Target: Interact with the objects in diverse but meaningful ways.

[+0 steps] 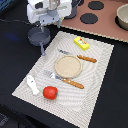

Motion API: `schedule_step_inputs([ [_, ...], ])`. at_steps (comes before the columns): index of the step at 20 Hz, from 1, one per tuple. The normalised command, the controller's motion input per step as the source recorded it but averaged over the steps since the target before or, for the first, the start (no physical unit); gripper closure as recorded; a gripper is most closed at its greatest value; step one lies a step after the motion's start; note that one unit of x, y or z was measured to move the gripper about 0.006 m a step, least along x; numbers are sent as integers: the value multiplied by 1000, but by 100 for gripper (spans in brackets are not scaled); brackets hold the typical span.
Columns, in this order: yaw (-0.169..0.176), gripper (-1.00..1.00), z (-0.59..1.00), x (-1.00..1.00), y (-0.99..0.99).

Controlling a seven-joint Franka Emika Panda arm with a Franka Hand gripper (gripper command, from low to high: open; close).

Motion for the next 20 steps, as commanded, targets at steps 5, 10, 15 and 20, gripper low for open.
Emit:
schedule_step_inputs([
  [5, -60, -100, -244, -128, 0],
  [10, -59, -100, -239, -130, 0],
  [15, -55, -100, -233, -127, 0],
  [20, -50, -100, -264, -166, 0],
])
